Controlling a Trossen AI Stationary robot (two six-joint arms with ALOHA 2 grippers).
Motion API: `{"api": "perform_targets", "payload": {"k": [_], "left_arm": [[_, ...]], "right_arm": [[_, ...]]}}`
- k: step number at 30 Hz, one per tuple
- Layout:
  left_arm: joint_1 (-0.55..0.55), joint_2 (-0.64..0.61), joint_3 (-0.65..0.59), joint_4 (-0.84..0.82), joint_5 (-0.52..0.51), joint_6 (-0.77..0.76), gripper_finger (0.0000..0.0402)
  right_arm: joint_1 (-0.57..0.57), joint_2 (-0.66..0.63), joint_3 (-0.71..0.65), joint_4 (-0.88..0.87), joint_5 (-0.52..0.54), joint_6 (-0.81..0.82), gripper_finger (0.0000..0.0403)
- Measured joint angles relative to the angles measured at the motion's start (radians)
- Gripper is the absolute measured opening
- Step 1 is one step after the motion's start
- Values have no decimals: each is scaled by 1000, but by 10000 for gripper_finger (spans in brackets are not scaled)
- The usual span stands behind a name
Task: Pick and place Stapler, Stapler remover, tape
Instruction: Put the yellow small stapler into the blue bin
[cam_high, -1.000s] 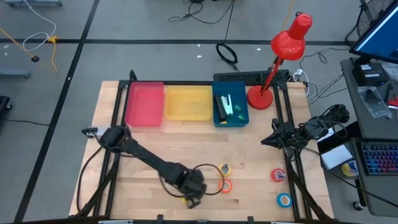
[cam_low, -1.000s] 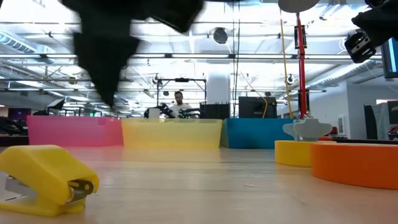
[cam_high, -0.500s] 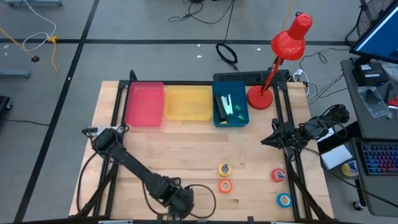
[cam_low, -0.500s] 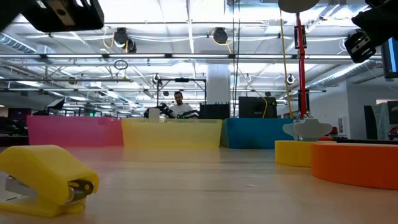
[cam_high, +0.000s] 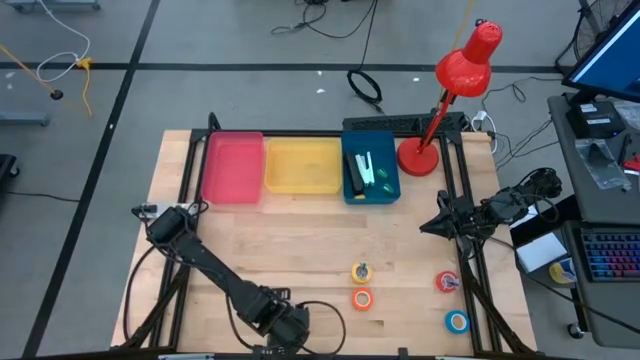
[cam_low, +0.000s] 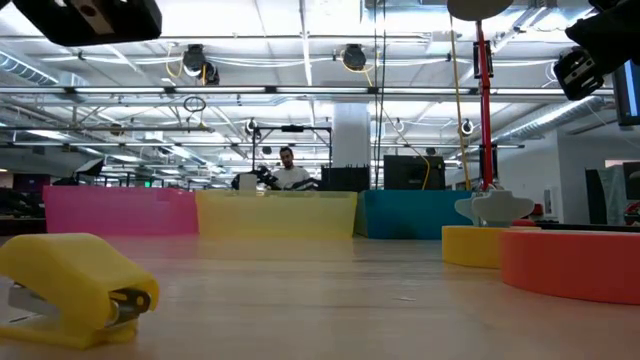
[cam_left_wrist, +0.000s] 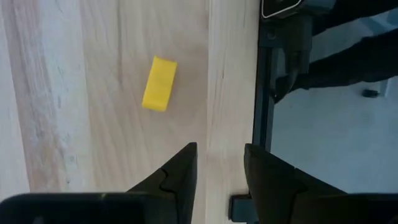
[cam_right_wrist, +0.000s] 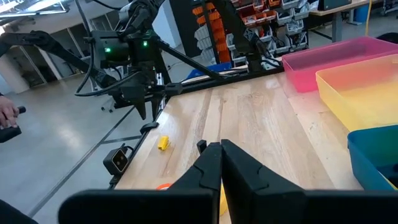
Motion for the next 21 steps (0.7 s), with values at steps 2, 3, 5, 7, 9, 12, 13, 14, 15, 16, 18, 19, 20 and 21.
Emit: {"api": "perform_targets", "payload": {"k": [2, 3, 5, 7, 9, 12, 13, 14, 15, 16, 18, 19, 20, 21], "left_arm": [[8, 0, 0, 0, -10, 11, 131], [11, 0, 0, 1, -30, 27, 131], [15, 0, 0, 3, -86, 70, 131], [19, 0, 0, 15, -140, 122, 131], [26, 0, 0, 33, -167, 186, 131], [44, 0, 0, 55, -171, 253, 131], [52, 3, 1, 55, -172, 264, 131], [58, 7, 2, 53, -172, 273, 131], [64, 13, 2, 51, -170, 283, 131], [69, 21, 2, 51, -161, 294, 131], [80, 37, 2, 53, -139, 310, 131], [82, 45, 2, 53, -132, 319, 131], [83, 51, 2, 53, -121, 327, 131], [84, 57, 2, 54, -111, 341, 131]], "right_arm": [[0, 0, 0, 0, 0, 0, 4], [0, 0, 0, 0, 0, 0, 4], [0, 0, 0, 0, 0, -1, 4], [0, 0, 0, 0, 0, -3, 4], [0, 0, 0, 0, 0, -3, 4], [0, 0, 0, -1, 0, -3, 4], [0, 0, 0, -1, 0, -3, 4], [0, 0, 0, -1, 0, -3, 4], [0, 0, 0, -1, 0, -3, 4], [0, 0, 0, -2, 0, -3, 4], [0, 0, 0, -6, 0, -3, 4], [0, 0, 0, -10, 0, -3, 4], [0, 0, 0, -13, 0, -3, 4], [0, 0, 0, -14, 0, -1, 4]]}}
